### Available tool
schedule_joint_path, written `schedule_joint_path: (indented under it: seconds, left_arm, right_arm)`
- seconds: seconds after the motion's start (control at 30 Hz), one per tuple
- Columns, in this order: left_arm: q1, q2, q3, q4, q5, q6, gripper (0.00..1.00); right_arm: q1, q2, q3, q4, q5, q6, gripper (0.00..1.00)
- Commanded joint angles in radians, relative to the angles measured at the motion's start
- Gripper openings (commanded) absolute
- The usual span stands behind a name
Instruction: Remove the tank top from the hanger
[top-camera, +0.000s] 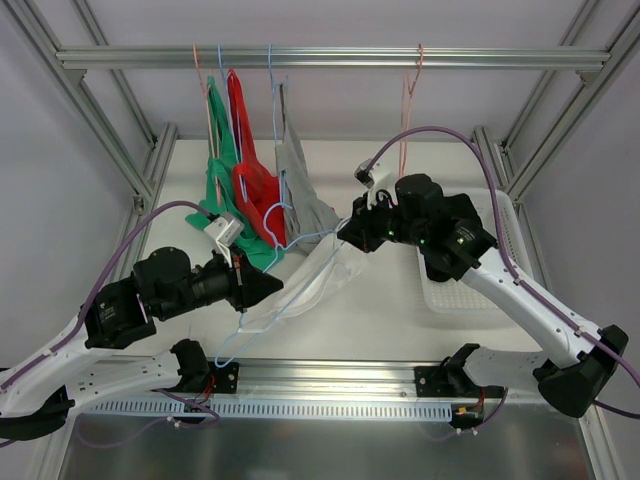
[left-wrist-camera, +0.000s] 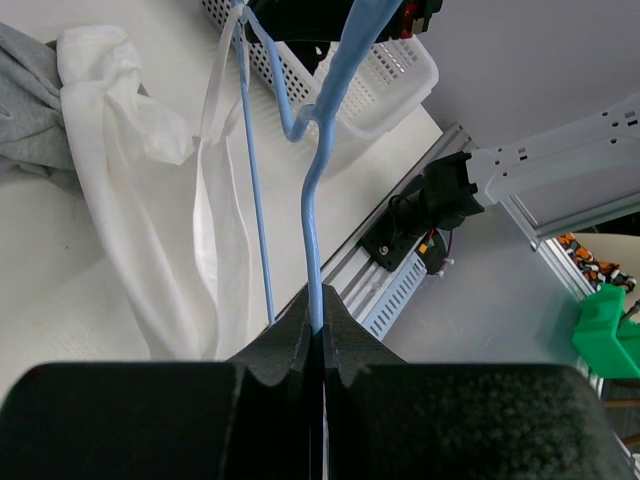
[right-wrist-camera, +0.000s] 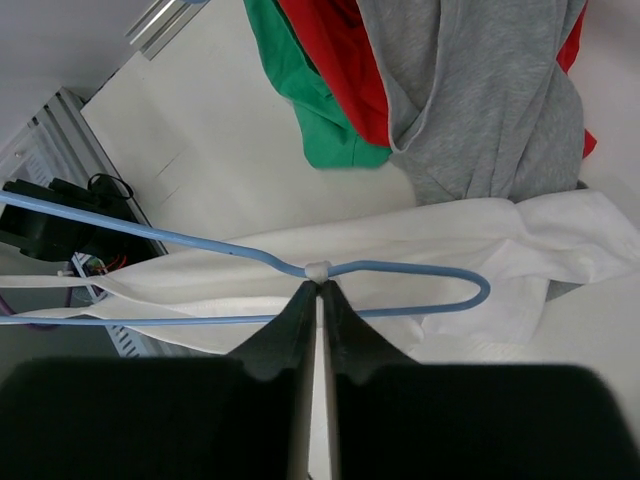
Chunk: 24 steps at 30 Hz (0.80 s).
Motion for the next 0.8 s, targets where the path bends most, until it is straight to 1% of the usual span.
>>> schedule_joint_path:
  seconds: [0.0, 0.03, 0.1, 0.17, 0.27, 0.3, 0.33, 0.4, 0.5, 0.6, 0.7, 0.77]
  left_arm:
    - [-0.01, -0.016, 0.031, 0.037, 0.021, -0.005, 0.0]
    - [-0.01, -0.018, 0.029, 0.038, 0.02, -0.005, 0.0]
    - [-0.008, -0.016, 0.027, 0.037, 0.015, 0.0, 0.0]
    - [-0.01, -0.007, 0.024, 0.037, 0.023, 0.006, 0.0]
    - [-0.01, 0.013, 0.031, 0.037, 0.056, 0.012, 0.0]
    - [-0.01, 0.018, 0.031, 0.035, 0.058, 0.013, 0.0]
    - [-0.008, 0.022, 0.034, 0.035, 0.059, 0.013, 0.0]
    - [-0.01, 0.024, 0.043, 0.037, 0.056, 0.017, 0.0]
    - [-0.008, 0.024, 0.061, 0.037, 0.07, 0.029, 0.0]
    - [-0.01, 0.025, 0.093, 0.041, 0.086, 0.047, 0.0]
    - [-0.01, 0.021, 0.118, 0.084, 0.089, 0.079, 0.0]
    - [-0.008, 0.022, 0.124, 0.182, 0.104, 0.099, 0.0]
  right_arm:
    - [0.005, 0.005, -0.009, 0.043, 0.011, -0.009, 0.03]
    - [0.005, 0.002, -0.006, 0.043, 0.019, -0.006, 0.01]
    - [0.002, -0.019, -0.006, 0.04, 0.039, -0.004, 0.0]
    - [-0.008, -0.049, -0.004, 0.022, 0.139, -0.001, 0.0]
    - [-0.08, -0.095, 0.004, -0.019, 0.299, 0.04, 0.0]
    - [-0.126, -0.104, 0.004, -0.023, 0.309, 0.051, 0.0]
    - [-0.143, -0.113, 0.002, -0.027, 0.319, 0.066, 0.0]
    - [-0.172, -0.116, 0.004, -0.038, 0.31, 0.071, 0.0]
    - [-0.182, -0.122, 0.008, -0.056, 0.35, 0.071, 0.0]
    - [-0.189, -0.11, 0.024, -0.076, 0.313, 0.071, 0.0]
    - [-0.189, -0.141, 0.001, -0.076, 0.232, 0.071, 0.0]
    - [-0.189, -0.205, -0.034, -0.076, 0.22, 0.071, 0.0]
